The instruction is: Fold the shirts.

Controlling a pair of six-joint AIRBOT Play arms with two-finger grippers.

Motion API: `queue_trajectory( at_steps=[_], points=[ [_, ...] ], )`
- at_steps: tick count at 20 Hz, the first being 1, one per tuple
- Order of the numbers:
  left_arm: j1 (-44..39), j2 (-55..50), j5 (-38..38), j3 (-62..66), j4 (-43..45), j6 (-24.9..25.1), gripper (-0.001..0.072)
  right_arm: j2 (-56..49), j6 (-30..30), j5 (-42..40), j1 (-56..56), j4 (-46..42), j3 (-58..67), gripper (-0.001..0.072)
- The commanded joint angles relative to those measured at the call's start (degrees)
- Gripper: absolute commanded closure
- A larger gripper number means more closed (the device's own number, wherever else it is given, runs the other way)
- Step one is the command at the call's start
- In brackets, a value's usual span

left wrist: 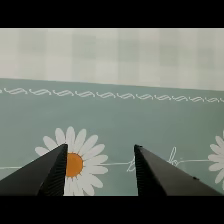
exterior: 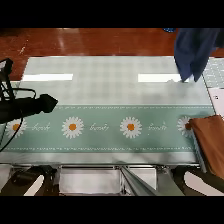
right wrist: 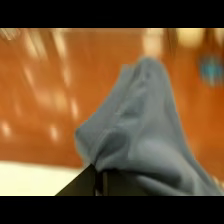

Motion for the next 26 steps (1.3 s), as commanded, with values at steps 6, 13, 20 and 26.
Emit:
queue_trajectory(
  at_steps=[6,13,20,26],
  points=[
    [-0.44,2.99,3.82,-4.04,0.31,-0.68,0.0199,11.52,-2.51,7.61,17.75,2.03,2.40,0.0689],
    [-0.44,2.99,4.24,-4.04,1.40,0.68,0.0199,0.63,-1.53,13.11,38.62,10.14,-14.62,0.0689],
    [-0.76,2.95,3.91,-4.07,1.25,0.00,0.0199,-16.79,1.22,-0.68,50.86,22.43,-25.42,0.0683],
    [-1.49,2.89,-1.29,-4.04,3.04,-0.07,0.0199,-16.59,2.80,4.79,36.37,22.32,-25.07,0.0301]
  ],
)
